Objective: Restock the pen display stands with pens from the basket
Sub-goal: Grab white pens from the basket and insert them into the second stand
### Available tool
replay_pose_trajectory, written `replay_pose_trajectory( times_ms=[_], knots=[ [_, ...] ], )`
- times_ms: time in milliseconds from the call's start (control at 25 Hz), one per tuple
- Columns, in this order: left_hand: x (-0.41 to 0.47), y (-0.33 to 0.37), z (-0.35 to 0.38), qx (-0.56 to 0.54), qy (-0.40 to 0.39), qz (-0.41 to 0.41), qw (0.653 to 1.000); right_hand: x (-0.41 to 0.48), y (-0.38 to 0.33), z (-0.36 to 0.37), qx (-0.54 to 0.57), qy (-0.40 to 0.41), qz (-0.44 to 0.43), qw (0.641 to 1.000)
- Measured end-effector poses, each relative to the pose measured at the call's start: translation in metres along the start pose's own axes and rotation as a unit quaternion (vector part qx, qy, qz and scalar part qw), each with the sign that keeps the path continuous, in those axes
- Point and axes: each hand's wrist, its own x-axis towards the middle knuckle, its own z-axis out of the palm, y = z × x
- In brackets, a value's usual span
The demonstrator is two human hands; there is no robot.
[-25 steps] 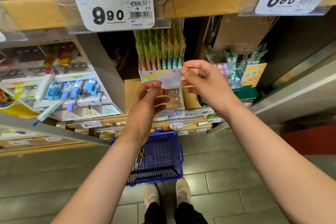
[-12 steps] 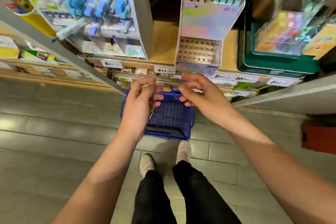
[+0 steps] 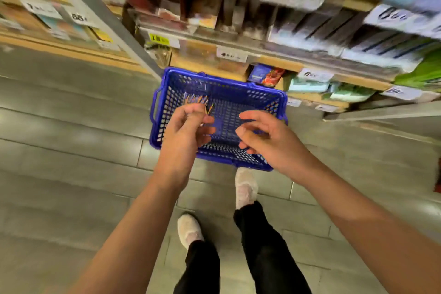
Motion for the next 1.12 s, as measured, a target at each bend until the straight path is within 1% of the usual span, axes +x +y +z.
replay_pose_trajectory(
  times_ms=[200,360,440,560,640,680,720,760,840,880,920,960,1040,1120],
  knots=[
    [0.106,-0.107,-0.047,0.03,0.012,-0.009,0.999,0.094,0.118,0.03,-0.038,-0.025,-0.003,0.999],
    [0.181,-0.168,-0.068,0.069,0.01,-0.024,0.997,0.158,0.194,0.033,-0.089,-0.059,0.002,0.994],
    [0.212,-0.188,-0.072,0.101,-0.014,-0.016,0.995,0.188,0.226,0.033,-0.12,-0.079,0.015,0.99],
    [0.249,-0.209,-0.076,0.157,-0.071,0.015,0.985,0.231,0.262,0.038,-0.135,-0.103,0.019,0.985],
    [0.269,-0.212,-0.079,0.156,-0.071,0.011,0.985,0.259,0.274,0.041,-0.159,-0.106,0.018,0.981],
    [0.279,-0.213,-0.082,0.144,-0.064,0.001,0.987,0.275,0.28,0.044,-0.193,-0.106,0.014,0.975],
    [0.287,-0.213,-0.085,0.13,-0.057,-0.013,0.99,0.291,0.285,0.047,-0.252,-0.108,0.008,0.962],
    [0.293,-0.212,-0.088,0.12,-0.051,-0.028,0.991,0.307,0.288,0.05,-0.332,-0.114,0.002,0.936],
    [0.3,-0.206,-0.093,0.124,-0.036,-0.051,0.99,0.339,0.29,0.061,-0.479,-0.127,-0.003,0.869],
    [0.301,-0.201,-0.095,0.127,-0.028,-0.057,0.99,0.356,0.289,0.07,-0.529,-0.132,-0.001,0.839],
    [0.301,-0.196,-0.097,0.121,-0.02,-0.061,0.991,0.372,0.288,0.08,-0.559,-0.133,0.002,0.818],
    [0.3,-0.191,-0.098,0.109,-0.013,-0.066,0.992,0.387,0.289,0.089,-0.565,-0.124,0.011,0.815],
    [0.29,-0.186,-0.099,0.086,0.004,-0.08,0.993,0.408,0.293,0.106,-0.548,-0.089,0.033,0.831],
    [0.278,-0.192,-0.103,0.066,0.02,-0.094,0.993,0.42,0.305,0.119,-0.535,-0.041,0.037,0.843]
  ],
)
